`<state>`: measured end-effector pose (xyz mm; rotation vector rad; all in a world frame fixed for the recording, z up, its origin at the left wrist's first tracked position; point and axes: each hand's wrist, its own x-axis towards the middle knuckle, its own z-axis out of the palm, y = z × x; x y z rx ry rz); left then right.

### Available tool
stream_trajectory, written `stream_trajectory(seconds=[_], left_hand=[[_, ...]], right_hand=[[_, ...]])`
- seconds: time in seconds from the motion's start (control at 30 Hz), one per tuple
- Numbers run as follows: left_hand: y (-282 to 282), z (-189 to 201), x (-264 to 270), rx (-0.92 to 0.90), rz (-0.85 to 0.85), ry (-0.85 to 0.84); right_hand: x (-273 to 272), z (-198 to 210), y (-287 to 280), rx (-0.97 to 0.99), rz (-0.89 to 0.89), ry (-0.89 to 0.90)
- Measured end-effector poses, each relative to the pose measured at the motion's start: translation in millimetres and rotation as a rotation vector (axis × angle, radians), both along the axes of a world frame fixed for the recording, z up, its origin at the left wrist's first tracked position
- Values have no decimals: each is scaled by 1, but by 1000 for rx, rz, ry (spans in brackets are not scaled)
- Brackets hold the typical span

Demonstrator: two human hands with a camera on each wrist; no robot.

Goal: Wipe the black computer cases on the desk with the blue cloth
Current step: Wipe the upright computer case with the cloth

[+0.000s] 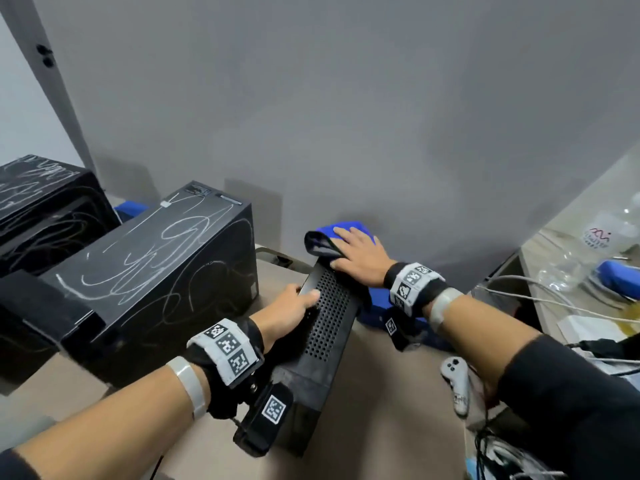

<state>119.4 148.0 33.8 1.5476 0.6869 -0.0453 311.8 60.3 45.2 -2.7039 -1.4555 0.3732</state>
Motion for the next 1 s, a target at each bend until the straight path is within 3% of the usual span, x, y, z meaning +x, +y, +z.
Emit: stream_trajectory(seconds=[0.07, 0.2, 0.33, 0.4, 0.47, 0.57, 0.63, 0.8, 0.9, 1.0], left_hand=[[2, -2, 2, 145, 1, 47], [-3, 1, 2, 130, -51, 4], [-2, -2, -1, 208, -91, -55], [0, 3, -5, 254, -120, -74], [0, 8, -7, 267, -132, -60], [1, 12, -6, 179, -134, -40], [3, 8, -5, 92, -104, -42], [8, -2, -4, 19, -60, -98], [9, -5, -5, -34, -58, -108], [9, -5, -6, -56, -84, -115]], right_hand=[[20, 3, 11, 54, -123, -5], [-9, -11, -14, 172, -238, 21], [-67, -20, -47, 190, 28, 64], [-49, -15, -32, 130, 59, -4], [-12, -11, -5, 82, -43, -28], [21, -5, 11, 117, -188, 23], [10, -9, -2, 152, -222, 47], [-55, -18, -32, 131, -19, 21], [-19, -13, 5, 90, -48, -108], [13, -5, 22, 106, -207, -53]])
